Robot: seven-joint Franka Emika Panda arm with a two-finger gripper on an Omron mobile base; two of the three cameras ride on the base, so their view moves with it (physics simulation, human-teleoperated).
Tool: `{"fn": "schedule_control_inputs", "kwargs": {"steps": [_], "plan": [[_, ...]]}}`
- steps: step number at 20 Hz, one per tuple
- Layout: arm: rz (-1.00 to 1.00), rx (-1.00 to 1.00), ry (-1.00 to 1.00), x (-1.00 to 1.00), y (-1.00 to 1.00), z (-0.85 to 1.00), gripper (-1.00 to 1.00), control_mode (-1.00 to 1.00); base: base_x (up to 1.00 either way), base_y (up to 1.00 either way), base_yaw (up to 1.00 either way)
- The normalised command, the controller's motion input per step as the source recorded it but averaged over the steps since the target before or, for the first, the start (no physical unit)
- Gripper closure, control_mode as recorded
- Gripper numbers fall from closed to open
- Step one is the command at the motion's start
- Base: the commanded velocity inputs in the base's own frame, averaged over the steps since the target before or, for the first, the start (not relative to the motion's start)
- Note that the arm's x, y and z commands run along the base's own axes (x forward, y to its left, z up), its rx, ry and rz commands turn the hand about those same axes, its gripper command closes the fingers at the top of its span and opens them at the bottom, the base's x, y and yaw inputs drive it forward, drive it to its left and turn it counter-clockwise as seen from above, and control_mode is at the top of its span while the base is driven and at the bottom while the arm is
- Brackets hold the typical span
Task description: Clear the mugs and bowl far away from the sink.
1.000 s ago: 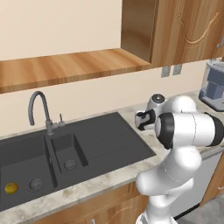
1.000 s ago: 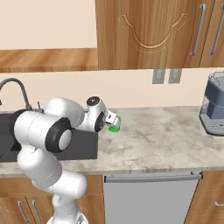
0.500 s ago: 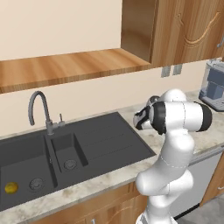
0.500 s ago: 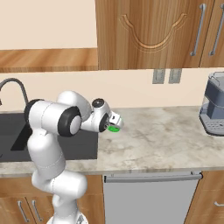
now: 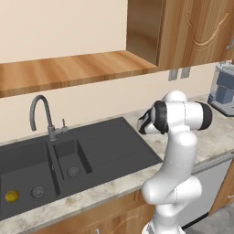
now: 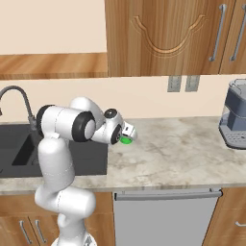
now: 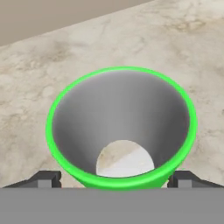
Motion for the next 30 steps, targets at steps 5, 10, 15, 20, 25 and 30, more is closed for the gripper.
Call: {"fn": "schedule_control_inputs", "kwargs": {"steps": [5,10,15,20,25,30], "plan": [[0.00,0.01,0.00,0.11,-0.26,-0.17,1.00,-1.00,0.00,0.00,0.00],[0.00,0.05,0.02,0.04,-0.22,-0.42,1.00,-1.00,0.00,0.00,0.00],[0.00,0.06,0.18,-0.02,-0.02,-0.96,1.00,-1.00,0.00,0.00,0.00],[0.00,0.01,0.18,-0.42,0.00,-0.99,1.00,-1.00,0.00,0.00,0.00],[0.02,0.00,0.14,-0.99,0.17,-1.00,1.00,-1.00,0.00,0.00,0.00],[0.04,0.00,0.11,-0.83,0.12,-1.00,1.00,-1.00,0.00,0.00,0.00]]}}
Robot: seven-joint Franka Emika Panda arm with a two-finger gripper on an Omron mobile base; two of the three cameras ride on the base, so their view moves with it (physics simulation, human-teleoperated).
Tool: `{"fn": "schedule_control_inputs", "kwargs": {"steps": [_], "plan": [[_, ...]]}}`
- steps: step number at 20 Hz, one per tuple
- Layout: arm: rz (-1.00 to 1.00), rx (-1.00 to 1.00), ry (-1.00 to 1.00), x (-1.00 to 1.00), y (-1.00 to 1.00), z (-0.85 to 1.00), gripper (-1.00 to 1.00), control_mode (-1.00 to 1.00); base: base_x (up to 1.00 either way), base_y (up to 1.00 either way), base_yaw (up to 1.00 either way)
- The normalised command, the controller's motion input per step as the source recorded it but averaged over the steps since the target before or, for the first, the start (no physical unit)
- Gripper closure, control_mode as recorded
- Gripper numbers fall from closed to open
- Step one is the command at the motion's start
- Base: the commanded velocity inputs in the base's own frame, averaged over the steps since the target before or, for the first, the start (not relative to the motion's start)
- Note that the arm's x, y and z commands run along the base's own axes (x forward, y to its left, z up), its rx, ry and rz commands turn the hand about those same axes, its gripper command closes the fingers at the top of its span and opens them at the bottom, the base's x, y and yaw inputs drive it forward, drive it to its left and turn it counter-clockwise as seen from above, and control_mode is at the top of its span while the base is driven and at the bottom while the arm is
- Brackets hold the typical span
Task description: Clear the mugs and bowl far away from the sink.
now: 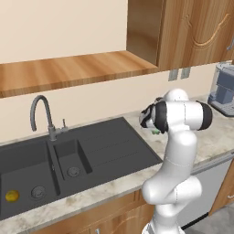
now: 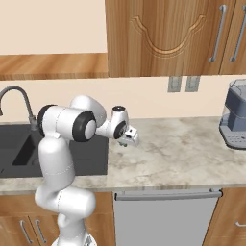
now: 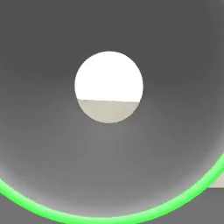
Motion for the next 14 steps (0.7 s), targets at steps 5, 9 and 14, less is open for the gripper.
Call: {"fn": "schedule_control_inputs", "kwargs": {"steps": [5,9,14], "plan": [[0.04,0.00,-0.21,-0.04,0.00,0.29,1.00,-1.00,0.00,0.00,0.00],[0.06,0.00,-0.39,-0.39,0.00,0.98,1.00,-1.00,0.00,0.00,0.00],[0.07,0.00,-0.33,-0.47,0.00,0.95,1.00,-1.00,0.00,0.00,0.00]]}}
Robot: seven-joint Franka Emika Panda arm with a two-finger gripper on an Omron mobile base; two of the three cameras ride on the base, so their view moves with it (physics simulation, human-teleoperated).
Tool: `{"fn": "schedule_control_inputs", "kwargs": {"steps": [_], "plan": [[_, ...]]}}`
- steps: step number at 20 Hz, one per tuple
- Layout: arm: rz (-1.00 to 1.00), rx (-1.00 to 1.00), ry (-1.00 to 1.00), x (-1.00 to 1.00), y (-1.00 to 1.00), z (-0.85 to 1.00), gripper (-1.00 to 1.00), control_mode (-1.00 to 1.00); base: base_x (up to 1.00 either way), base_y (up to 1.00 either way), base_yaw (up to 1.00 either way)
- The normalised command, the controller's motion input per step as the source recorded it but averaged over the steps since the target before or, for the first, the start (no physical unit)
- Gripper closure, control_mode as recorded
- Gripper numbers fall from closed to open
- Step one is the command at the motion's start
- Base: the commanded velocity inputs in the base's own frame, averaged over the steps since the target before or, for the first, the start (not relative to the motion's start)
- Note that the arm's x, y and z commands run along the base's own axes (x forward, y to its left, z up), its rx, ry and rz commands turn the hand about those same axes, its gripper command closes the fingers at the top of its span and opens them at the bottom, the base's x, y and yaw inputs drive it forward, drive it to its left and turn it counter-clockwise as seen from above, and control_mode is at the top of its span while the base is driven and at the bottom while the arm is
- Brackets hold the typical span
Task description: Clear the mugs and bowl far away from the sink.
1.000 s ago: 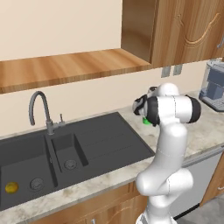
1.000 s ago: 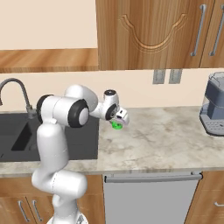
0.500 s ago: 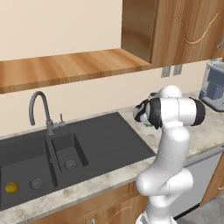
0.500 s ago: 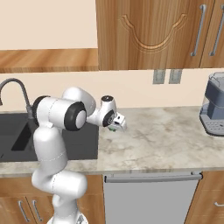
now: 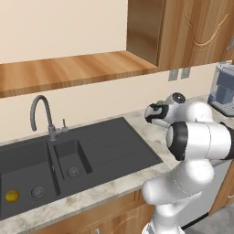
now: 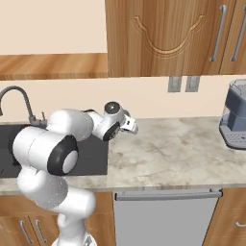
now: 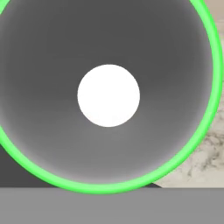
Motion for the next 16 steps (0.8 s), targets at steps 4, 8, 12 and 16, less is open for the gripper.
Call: {"fn": "schedule_control_inputs", "kwargs": {"steps": [4,8,12,16], "plan": [[0.02,0.05,-0.08,-0.52,-0.16,1.00,1.00,-1.00,0.00,0.00,0.00],[0.00,0.13,0.06,-0.55,-0.31,0.99,1.00,-1.00,0.00,0.00,0.00],[-0.01,0.17,0.08,-0.60,-0.38,0.89,1.00,-1.00,0.00,0.00,0.00],[-0.07,0.04,0.00,-1.00,-0.03,0.62,1.00,-1.00,0.00,0.00,0.00]]}}
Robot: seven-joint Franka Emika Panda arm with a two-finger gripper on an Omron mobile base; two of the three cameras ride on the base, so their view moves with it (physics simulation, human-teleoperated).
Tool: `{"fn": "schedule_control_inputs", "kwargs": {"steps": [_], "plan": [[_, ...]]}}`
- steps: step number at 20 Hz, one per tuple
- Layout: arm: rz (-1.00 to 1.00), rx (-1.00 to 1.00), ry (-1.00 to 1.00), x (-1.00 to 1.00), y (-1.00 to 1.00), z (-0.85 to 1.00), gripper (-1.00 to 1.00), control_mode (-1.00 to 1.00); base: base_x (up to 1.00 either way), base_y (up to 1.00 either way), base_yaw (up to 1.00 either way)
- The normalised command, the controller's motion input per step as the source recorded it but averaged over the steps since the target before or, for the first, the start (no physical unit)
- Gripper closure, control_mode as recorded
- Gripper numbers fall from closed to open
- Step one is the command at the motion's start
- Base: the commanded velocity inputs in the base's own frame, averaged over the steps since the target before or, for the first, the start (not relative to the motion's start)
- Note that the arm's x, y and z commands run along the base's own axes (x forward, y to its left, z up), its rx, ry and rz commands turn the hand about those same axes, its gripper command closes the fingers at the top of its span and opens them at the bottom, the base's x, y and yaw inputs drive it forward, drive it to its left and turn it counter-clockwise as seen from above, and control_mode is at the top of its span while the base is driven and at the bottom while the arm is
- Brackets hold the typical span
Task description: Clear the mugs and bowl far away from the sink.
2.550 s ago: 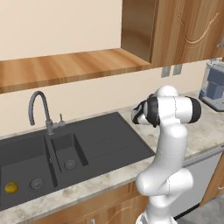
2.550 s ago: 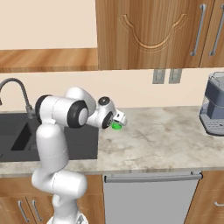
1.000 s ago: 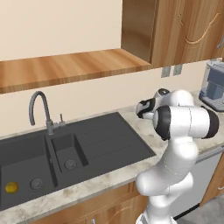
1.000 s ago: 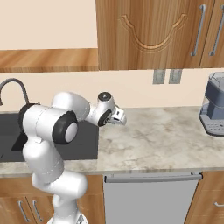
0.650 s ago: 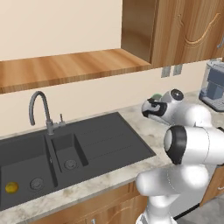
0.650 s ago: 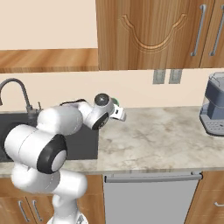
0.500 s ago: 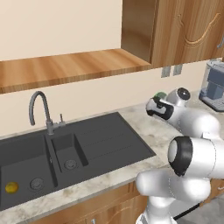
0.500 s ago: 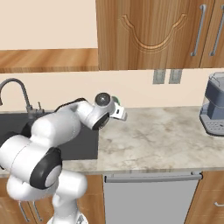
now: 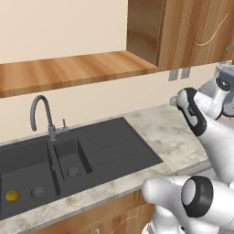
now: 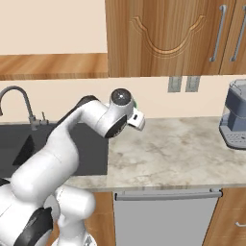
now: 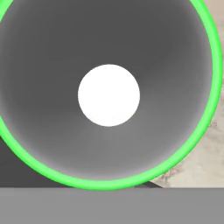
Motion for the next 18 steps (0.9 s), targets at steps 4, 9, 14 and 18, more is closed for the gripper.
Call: {"fn": "schedule_control_inputs", "kwargs": {"steps": [4,9,14,18], "plan": [[-0.04,0.00,0.00,-1.00,0.01,0.37,1.00,-1.00,0.00,0.00,0.00],[0.00,0.00,0.00,-1.00,0.03,0.27,1.00,-1.00,0.00,0.00,0.00],[0.00,0.00,0.08,-0.92,0.19,0.49,1.00,-1.00,0.00,0.00,0.00],[0.00,-0.04,0.02,-0.87,0.50,0.44,1.00,-1.00,0.00,0.00,0.00]]}}
